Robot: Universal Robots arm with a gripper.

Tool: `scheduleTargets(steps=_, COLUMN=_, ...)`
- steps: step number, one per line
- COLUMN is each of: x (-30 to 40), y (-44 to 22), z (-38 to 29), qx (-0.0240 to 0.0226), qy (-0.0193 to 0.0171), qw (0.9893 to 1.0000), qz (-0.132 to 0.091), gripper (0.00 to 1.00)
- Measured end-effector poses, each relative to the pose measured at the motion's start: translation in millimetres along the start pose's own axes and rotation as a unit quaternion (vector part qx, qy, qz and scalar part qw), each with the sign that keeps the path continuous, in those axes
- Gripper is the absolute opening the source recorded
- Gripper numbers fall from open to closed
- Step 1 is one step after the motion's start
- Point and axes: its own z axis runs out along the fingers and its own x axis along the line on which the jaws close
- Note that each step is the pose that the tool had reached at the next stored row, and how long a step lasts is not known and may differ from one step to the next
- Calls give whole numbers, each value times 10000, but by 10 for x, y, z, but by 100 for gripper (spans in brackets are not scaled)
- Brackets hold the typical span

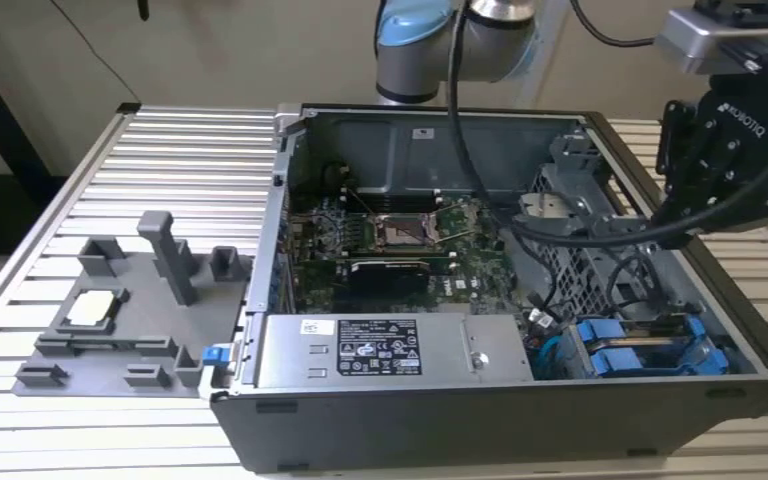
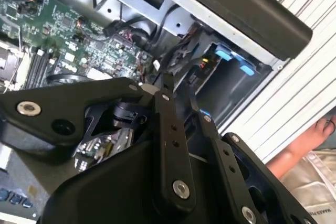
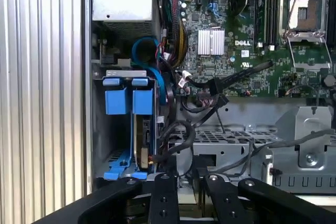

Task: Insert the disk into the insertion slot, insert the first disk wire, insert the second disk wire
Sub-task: 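Insert the first disk wire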

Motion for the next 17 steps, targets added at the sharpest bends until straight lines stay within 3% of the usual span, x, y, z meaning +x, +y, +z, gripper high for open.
scheduleTargets(steps=10, x=-186, y=453, z=64, qx=7, qy=19, qw=10000, qz=0, gripper=27)
scheduleTargets(steps=14, x=-219, y=578, z=95, qx=18, qy=107, qw=9999, qz=0, gripper=27)
scheduleTargets(steps=17, x=-268, y=658, z=127, qx=53, qy=147, qw=9999, qz=0, gripper=27)
